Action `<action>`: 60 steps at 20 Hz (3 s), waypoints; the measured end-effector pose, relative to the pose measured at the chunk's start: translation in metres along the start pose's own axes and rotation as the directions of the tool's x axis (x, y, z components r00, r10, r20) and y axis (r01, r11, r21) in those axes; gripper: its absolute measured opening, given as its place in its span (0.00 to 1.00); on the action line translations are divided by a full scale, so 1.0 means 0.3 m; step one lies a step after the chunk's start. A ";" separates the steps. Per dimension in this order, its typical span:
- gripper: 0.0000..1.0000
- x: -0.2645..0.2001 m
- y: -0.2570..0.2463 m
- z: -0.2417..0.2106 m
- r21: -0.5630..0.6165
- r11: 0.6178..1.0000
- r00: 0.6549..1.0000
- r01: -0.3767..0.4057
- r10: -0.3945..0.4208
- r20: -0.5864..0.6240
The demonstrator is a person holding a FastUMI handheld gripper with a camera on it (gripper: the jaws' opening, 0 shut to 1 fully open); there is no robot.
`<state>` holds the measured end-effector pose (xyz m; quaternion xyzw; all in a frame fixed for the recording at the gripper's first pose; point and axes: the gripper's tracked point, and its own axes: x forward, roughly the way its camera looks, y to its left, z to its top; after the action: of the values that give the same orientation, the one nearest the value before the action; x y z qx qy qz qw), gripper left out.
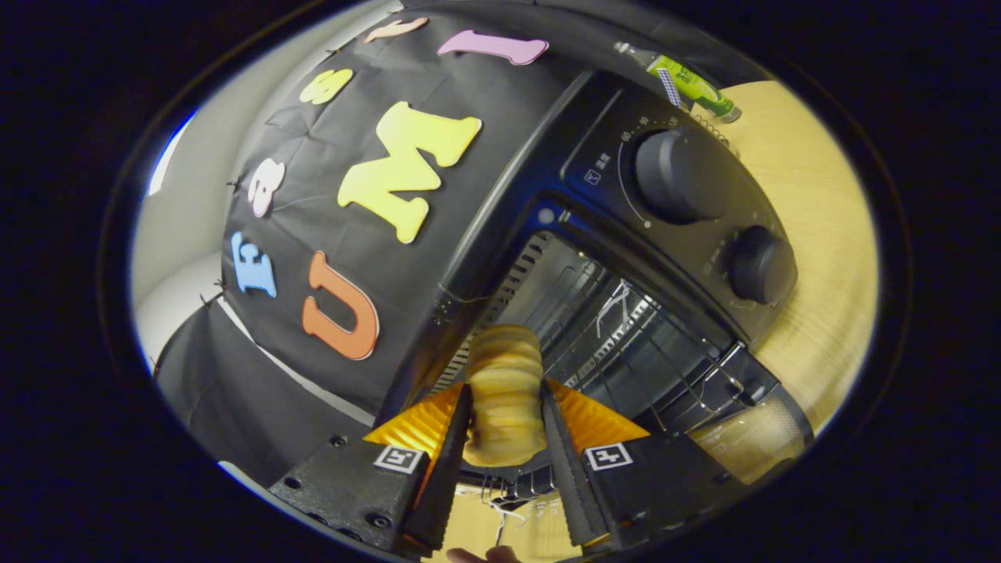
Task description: Open the toaster oven, put the food inside, and close the toaster oven door.
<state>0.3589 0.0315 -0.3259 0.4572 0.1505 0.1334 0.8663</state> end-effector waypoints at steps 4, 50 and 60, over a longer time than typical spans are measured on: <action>0.61 0.019 -0.022 0.000 -0.031 0.999 1.000 0.022 -0.022 0.007; 1.00 -0.510 -0.266 -0.462 -0.814 0.481 0.800 0.324 -0.599 -0.036; 1.00 -0.521 -0.175 -0.404 -0.804 0.486 0.832 0.342 -0.555 0.019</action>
<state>0.1738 0.0364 -0.4128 -0.0414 0.2968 0.0073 0.9540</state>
